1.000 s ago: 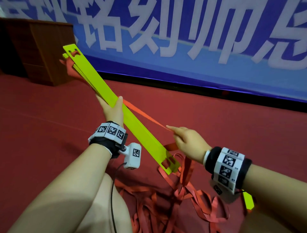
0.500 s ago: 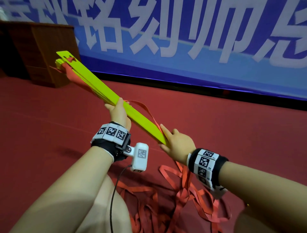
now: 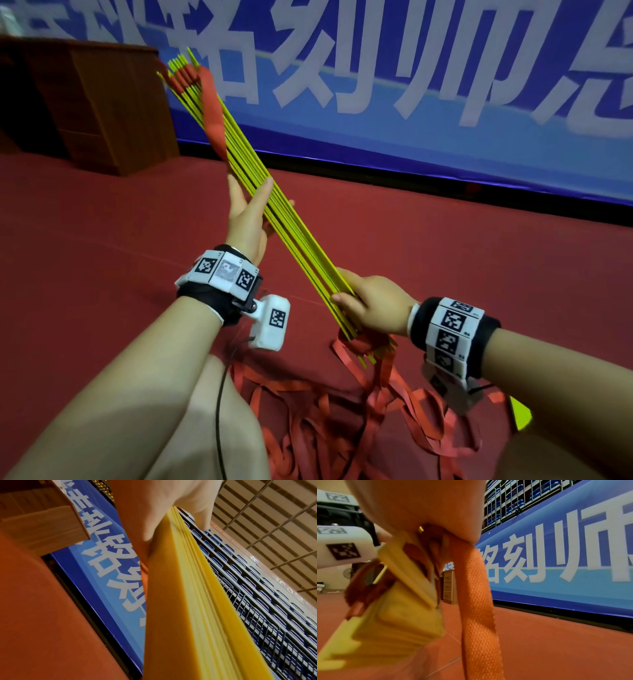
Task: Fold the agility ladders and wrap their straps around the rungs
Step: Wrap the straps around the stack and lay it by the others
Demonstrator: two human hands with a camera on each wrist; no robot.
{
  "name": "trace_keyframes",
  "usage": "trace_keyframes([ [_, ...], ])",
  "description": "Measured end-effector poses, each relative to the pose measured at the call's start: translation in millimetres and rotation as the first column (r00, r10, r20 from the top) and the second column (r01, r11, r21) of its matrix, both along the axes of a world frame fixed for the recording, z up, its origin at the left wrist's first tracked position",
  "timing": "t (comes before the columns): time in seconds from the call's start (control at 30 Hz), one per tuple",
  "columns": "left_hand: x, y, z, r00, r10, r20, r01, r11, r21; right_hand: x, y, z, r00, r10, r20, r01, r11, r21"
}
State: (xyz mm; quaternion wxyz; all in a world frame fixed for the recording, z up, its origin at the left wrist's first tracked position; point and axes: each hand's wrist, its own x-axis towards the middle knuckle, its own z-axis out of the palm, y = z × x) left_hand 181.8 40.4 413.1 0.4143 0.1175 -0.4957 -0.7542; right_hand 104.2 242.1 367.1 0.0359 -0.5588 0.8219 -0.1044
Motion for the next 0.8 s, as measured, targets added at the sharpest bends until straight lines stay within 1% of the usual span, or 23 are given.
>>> trace_keyframes([
  [0.07, -1.4, 4.9, 0.3, 0.999, 0.044, -0.009, -0.044, 0.997, -0.056, 4.1, -1.1, -0.1, 1.0, 0.015, 0.003, -0.015, 1.0, -0.024],
  [0.13, -2.6, 7.1, -0.8, 0.996, 0.092, 0.012, -0.09, 0.992, -0.094, 5.1, -1.7, -2.8, 0.998, 0.023, 0.059, -0.018, 0.997, -0.08],
  [0.27, -3.9, 4.4, 0.5, 0.989, 0.141, 0.053, -0.137, 0.987, -0.079, 4.5, 2.2, -0.1, 0.976, 0.01, 0.216, 0.036, 0.978, -0.207],
  [0.33, -3.6, 2.4, 1.4, 0.984, 0.165, 0.061, -0.16, 0.983, -0.088, 3.2, 7.6, 5.7, 0.968, -0.002, 0.249, 0.068, 0.964, -0.255],
  [0.4, -1.3, 1.2, 1.6, 0.985, 0.163, 0.056, -0.154, 0.98, -0.127, -0.4, 13.6, 9.8, 0.981, -0.016, 0.191, 0.06, 0.973, -0.223],
  [0.47, -0.6, 0.0, 0.5, 0.986, 0.154, 0.057, -0.145, 0.979, -0.143, -4.4, 17.3, 10.8, 0.997, -0.023, 0.071, 0.03, 0.995, -0.095],
  [0.5, -1.0, -0.5, -0.3, 0.987, 0.153, 0.058, -0.144, 0.979, -0.142, -6.1, 18.6, 11.6, 0.999, -0.037, 0.029, 0.038, 0.998, -0.041],
  [0.53, -1.8, -0.8, -0.9, 0.986, 0.158, 0.062, -0.148, 0.979, -0.142, -8.0, 19.6, 12.9, 0.998, -0.061, 0.023, 0.061, 0.998, -0.016],
  [0.6, -3.1, -1.2, -1.2, 0.981, 0.183, 0.067, -0.171, 0.973, -0.153, -9.5, 21.4, 15.0, 0.989, -0.108, 0.104, 0.113, 0.992, -0.047],
  [0.67, -4.6, -1.1, -0.3, 0.973, 0.221, 0.064, -0.21, 0.966, -0.15, -10.4, 22.7, 14.8, 0.974, -0.131, 0.187, 0.157, 0.979, -0.131],
  [0.8, -5.6, 1.5, 1.1, 0.964, 0.263, 0.047, -0.257, 0.961, -0.102, -6.3, 23.2, 16.4, 0.971, -0.096, 0.218, 0.152, 0.954, -0.257],
])
